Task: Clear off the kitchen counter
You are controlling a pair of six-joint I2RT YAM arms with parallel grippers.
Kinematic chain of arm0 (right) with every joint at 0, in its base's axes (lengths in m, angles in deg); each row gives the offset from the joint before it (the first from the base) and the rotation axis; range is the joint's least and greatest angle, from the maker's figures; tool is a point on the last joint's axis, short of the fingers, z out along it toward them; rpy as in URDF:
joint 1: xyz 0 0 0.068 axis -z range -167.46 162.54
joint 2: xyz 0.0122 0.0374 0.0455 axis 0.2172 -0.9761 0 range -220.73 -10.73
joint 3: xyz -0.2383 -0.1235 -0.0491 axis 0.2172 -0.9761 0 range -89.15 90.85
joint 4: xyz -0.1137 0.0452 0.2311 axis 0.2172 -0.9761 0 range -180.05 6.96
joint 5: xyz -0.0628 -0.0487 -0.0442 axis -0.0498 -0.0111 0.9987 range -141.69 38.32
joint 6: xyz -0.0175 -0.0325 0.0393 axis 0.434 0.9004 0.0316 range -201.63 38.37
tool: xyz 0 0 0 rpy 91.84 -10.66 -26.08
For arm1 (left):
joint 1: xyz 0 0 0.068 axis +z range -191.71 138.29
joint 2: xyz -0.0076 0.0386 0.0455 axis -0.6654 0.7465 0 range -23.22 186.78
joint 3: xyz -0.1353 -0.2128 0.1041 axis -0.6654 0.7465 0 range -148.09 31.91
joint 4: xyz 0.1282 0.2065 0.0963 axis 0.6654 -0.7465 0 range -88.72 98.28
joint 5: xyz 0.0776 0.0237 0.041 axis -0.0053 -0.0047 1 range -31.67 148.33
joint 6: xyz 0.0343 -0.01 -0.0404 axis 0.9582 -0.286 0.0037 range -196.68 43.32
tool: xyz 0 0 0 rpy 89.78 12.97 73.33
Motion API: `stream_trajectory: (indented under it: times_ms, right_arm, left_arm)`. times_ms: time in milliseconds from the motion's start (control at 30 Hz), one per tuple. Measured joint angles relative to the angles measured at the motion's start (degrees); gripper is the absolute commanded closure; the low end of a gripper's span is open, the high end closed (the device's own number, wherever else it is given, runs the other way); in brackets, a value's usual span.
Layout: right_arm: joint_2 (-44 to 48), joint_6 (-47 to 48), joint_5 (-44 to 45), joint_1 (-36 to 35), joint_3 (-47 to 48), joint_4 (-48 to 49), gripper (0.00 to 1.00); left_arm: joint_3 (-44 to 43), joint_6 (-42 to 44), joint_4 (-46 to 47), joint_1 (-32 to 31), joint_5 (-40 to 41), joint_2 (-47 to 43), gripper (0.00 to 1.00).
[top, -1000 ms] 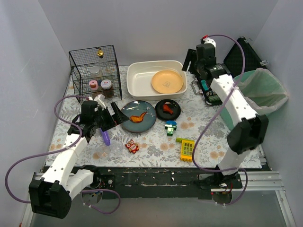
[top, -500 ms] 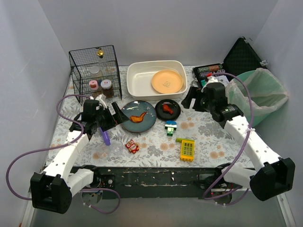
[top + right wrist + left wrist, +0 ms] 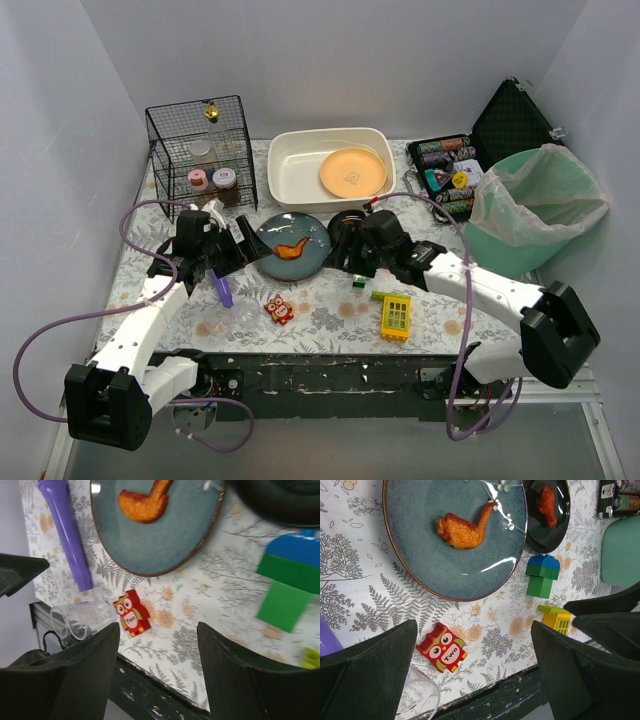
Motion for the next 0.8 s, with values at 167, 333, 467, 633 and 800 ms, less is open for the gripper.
stream_trajectory:
  times_ms: [167, 333, 467, 633, 800]
  right_arm:
    - [-8.35, -6.95, -0.55, -4.13, 0.0, 5.95, 0.47]
    - [-14.78, -13.62, 1.36, -5.16, 0.0, 6.93, 0.48]
    - [-17.33, -16.9, 2.71, -5.07, 0.0, 8.09, 0.49]
    - [-19.87, -20.04, 3.67, -5.09, 0.0, 10.86, 0.49]
    - [-22.25, -22.03, 3.98, -5.09, 0.0, 14.53, 0.5]
  left_arm:
    - [0.0, -0.37, 0.0, 0.0, -0.02, 0.0, 0.02]
    - [0.0, -0.42, -0.02, 0.0, -0.02, -0.04, 0.02]
    - [0.0, -0.42, -0.02, 0.0, -0.04, -0.11, 0.02]
    - [0.0, -0.42, -0.04, 0.0, -0.07, -0.13, 0.02]
    - [0.0, -0.39, -0.13, 0.0, -0.07, -0.52, 0.02]
